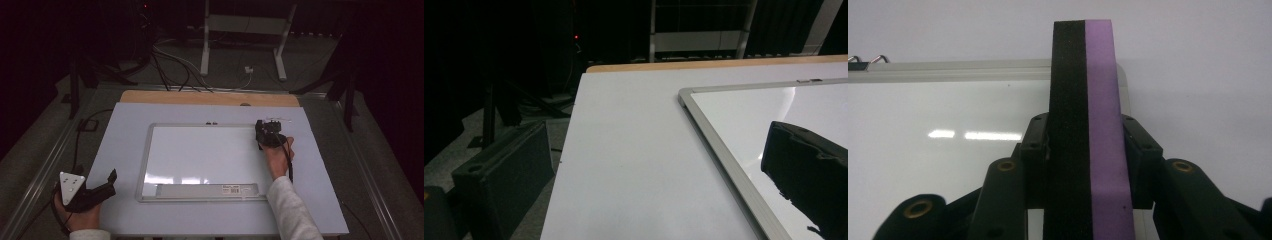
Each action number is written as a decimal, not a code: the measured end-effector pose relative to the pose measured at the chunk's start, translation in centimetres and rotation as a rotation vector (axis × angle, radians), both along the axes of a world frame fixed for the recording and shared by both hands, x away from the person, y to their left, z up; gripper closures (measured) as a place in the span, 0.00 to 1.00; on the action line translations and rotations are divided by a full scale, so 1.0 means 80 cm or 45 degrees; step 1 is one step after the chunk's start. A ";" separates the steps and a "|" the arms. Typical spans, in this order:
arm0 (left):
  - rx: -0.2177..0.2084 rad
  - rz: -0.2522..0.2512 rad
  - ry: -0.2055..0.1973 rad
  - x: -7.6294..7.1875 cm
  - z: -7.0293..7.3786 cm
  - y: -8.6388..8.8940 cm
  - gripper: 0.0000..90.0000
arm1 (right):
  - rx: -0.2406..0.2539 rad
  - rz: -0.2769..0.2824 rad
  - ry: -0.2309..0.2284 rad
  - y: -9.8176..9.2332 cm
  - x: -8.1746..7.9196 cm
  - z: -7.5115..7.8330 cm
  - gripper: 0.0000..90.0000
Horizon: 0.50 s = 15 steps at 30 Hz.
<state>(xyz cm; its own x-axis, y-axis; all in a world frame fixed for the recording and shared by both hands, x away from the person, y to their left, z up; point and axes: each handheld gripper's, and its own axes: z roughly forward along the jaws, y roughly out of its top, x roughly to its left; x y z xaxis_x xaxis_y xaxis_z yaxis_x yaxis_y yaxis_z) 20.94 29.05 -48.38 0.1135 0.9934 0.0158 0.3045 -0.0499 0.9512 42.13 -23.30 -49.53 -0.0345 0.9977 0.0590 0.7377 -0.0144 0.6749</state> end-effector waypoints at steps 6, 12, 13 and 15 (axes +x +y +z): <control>0.001 0.000 0.000 0.000 0.000 0.000 0.01 | 0.014 -0.005 0.007 0.000 0.002 -0.001 0.67; -0.001 0.003 0.006 0.000 -0.001 0.001 0.01 | 0.116 0.018 -0.059 -0.004 -0.005 0.004 0.43; 0.000 0.002 0.005 0.000 -0.001 0.001 0.01 | 0.122 0.033 -0.091 -0.003 -0.007 0.008 0.38; 0.002 -0.001 0.002 0.000 -0.001 0.000 0.01 | 0.136 0.075 -0.151 -0.002 -0.012 0.017 0.30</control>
<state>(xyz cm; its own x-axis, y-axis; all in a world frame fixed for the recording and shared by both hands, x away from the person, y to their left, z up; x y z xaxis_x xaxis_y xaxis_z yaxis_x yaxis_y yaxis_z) 20.96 29.02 -48.43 0.1140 0.9933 0.0170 0.3060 -0.0514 0.9506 41.18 -23.44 -48.18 -0.1056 0.9821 0.1563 0.6549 -0.0496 0.7541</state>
